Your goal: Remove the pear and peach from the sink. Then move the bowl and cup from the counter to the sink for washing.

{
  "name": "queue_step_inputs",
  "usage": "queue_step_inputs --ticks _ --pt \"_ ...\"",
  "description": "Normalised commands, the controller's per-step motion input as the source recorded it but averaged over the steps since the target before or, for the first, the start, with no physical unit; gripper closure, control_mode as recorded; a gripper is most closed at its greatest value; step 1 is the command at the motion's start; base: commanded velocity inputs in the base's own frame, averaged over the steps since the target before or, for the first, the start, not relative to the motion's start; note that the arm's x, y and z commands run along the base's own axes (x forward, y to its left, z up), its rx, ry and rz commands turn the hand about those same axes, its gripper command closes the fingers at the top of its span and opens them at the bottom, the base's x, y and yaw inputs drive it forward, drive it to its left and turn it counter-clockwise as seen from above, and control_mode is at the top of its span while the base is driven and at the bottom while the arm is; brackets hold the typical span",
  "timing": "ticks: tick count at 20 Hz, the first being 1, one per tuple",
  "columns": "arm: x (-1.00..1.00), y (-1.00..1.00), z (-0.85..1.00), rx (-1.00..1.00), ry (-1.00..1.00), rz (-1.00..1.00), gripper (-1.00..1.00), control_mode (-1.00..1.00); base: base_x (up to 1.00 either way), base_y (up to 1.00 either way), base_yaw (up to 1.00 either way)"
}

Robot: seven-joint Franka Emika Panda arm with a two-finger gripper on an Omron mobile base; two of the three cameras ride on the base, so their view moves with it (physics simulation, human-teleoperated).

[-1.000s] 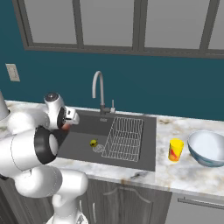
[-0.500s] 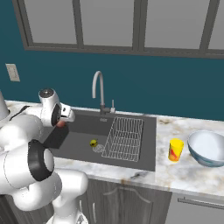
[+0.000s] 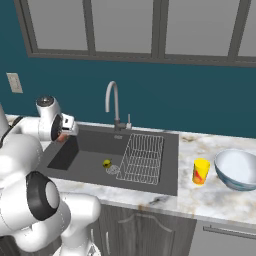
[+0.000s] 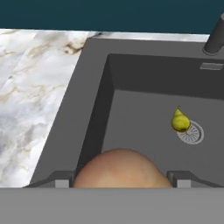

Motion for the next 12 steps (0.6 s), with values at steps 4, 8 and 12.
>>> queue_step_inputs --ticks 4,8,12 --pt "-0.2 0.27 0.15 0.0 0.01 0.1 1.0 -1.0 0.0 0.0 0.0" --pt "-0.18 0.35 0.09 0.0 0.0 0.13 1.0 -1.0 0.0 0.0 0.0" --pt "-0.17 0.32 0.07 0.0 0.0 0.12 1.0 -1.0 0.0 0.0 0.0"
